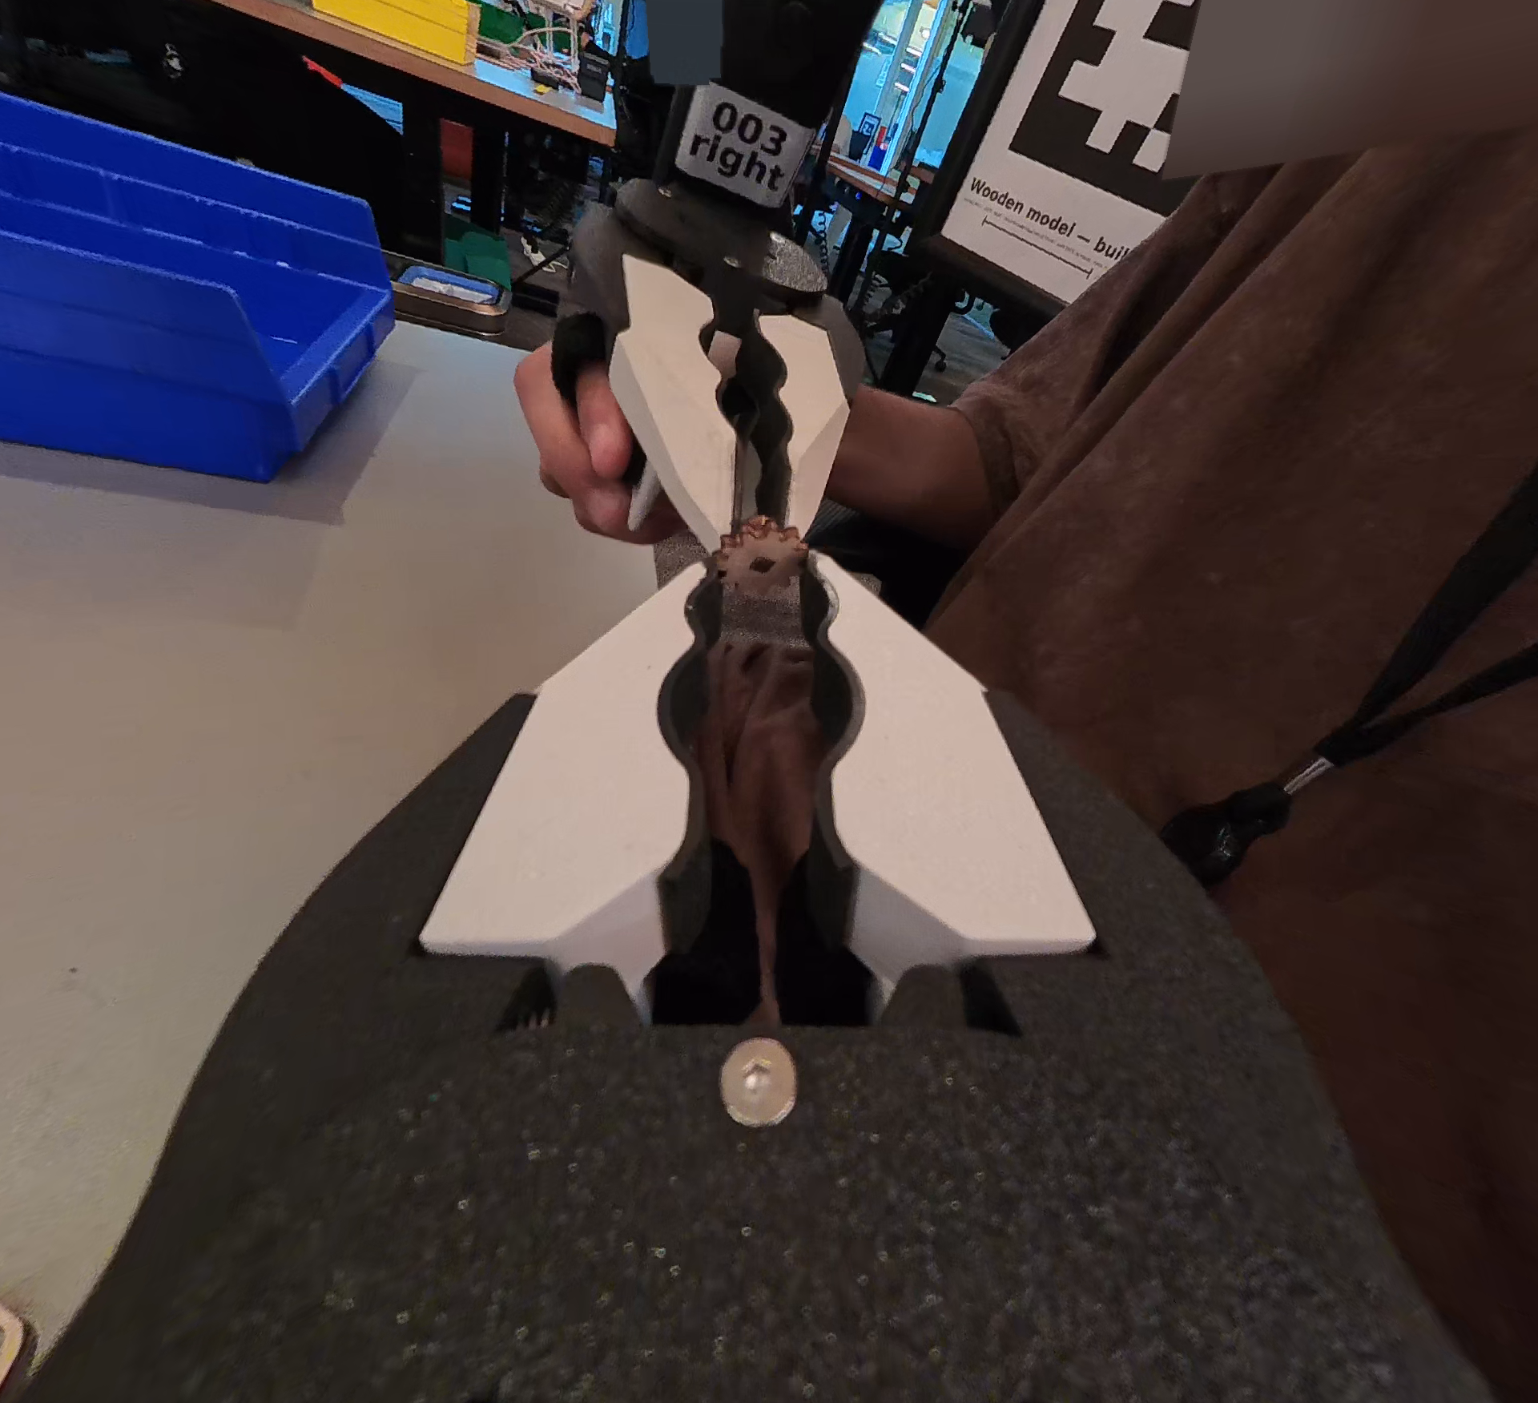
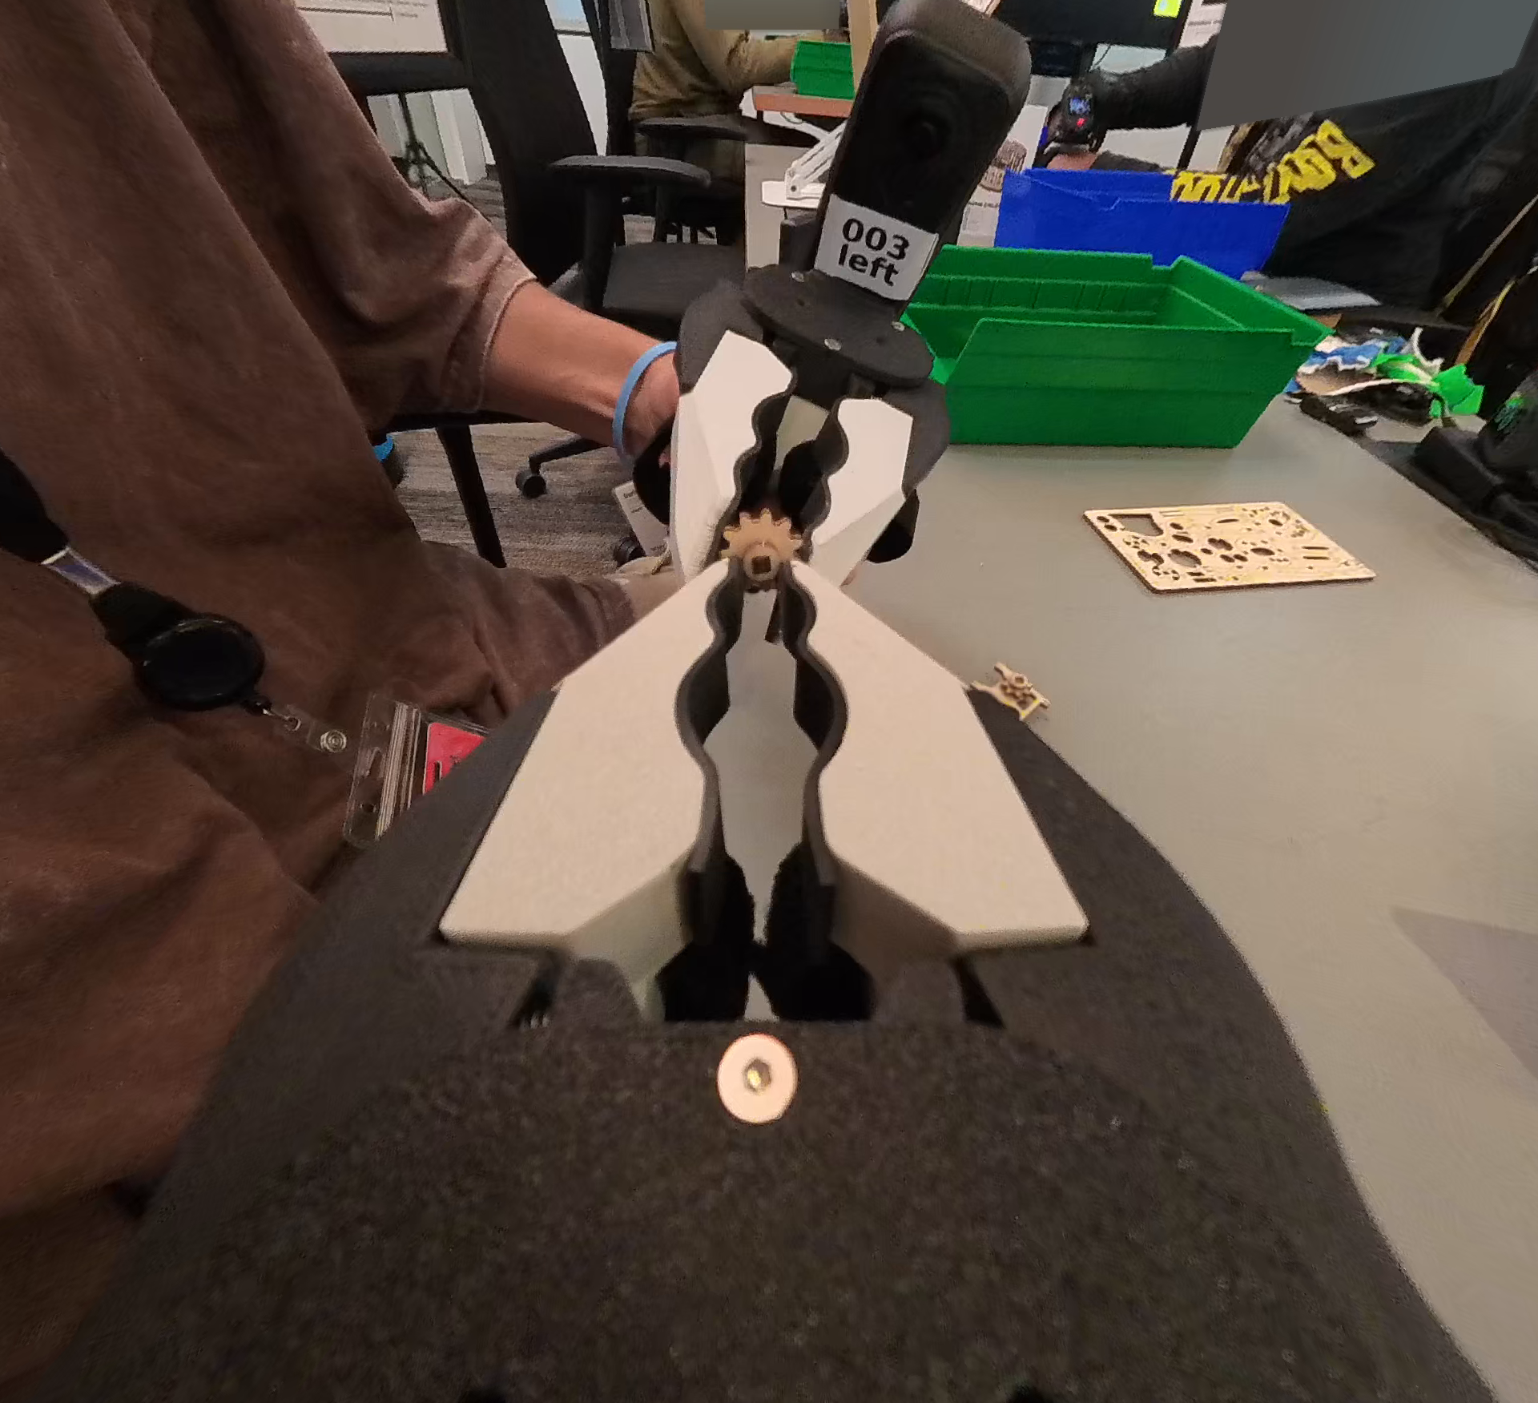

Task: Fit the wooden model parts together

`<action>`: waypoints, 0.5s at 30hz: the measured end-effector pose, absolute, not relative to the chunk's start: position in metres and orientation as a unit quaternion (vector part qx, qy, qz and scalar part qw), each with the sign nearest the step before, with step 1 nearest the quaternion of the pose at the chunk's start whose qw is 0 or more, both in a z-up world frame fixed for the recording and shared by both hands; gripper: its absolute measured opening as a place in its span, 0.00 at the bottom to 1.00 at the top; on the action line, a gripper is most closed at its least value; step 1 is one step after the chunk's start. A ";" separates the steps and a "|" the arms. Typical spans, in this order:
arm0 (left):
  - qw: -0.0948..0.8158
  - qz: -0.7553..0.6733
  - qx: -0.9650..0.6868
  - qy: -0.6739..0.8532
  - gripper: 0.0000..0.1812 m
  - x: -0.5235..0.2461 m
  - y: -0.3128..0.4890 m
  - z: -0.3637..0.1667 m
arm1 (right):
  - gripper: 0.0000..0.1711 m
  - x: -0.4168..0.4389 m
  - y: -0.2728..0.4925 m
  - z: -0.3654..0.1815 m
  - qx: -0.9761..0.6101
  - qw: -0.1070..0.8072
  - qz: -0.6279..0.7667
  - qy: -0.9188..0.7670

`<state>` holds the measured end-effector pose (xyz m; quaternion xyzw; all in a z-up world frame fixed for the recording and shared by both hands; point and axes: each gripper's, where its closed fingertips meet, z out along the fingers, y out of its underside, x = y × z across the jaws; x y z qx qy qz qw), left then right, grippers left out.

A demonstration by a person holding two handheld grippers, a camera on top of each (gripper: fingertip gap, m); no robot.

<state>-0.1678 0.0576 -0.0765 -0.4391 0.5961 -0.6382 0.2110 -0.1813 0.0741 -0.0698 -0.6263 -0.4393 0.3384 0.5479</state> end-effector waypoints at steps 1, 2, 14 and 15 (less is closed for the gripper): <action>0.209 -0.634 -0.442 0.599 0.09 -0.168 0.058 -0.078 | 0.05 -0.181 0.074 -0.072 -0.630 0.543 0.339 -0.440; 0.208 -0.631 -0.443 0.602 0.09 -0.168 0.057 -0.080 | 0.05 -0.181 0.074 -0.073 -0.631 0.539 0.342 -0.441; 0.207 -0.630 -0.446 0.601 0.09 -0.168 0.059 -0.080 | 0.04 -0.182 0.075 -0.073 -0.631 0.537 0.359 -0.429; 0.205 -0.638 -0.445 0.594 0.09 -0.168 0.059 -0.077 | 0.04 -0.181 0.075 -0.070 -0.627 0.541 0.365 -0.425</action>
